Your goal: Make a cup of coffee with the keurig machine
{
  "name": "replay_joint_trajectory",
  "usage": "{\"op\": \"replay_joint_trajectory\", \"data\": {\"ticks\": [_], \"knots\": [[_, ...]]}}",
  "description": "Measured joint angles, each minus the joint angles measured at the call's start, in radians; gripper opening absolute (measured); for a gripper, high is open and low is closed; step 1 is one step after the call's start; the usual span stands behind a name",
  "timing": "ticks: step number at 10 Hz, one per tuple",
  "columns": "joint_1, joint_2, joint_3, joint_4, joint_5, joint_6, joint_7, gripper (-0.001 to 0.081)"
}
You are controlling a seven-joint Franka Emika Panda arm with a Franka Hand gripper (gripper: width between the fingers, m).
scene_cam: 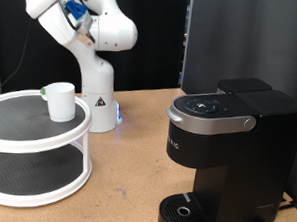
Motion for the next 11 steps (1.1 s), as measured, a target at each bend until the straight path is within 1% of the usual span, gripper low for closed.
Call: {"op": "replay_joint_trajectory", "data": {"ticks": [2, 3, 4, 5, 7, 8, 9, 10, 11], "knots": [[-0.016, -0.035, -0.037, 0.012, -0.075, -0.092, -0.054, 0.0004], [-0.017, -0.050, -0.040, 0.014, -0.095, -0.109, -0.068, 0.0004], [-0.017, -0.049, -0.040, 0.011, -0.088, -0.103, -0.059, 0.0004], [-0.022, -0.051, -0.040, -0.002, -0.051, -0.062, -0.034, 0.0004], [-0.051, -0.063, -0.049, -0.038, 0.018, 0.016, -0.006, 0.0004], [-0.069, -0.070, -0.060, -0.050, 0.027, 0.024, -0.005, 0.0004], [-0.086, -0.075, -0.079, -0.050, 0.003, -0.012, -0.007, 0.0004], [-0.099, -0.078, -0.105, -0.041, -0.026, -0.070, -0.024, 0.0004], [-0.103, -0.081, -0.128, -0.031, -0.039, -0.106, -0.035, 0.0004]]}}
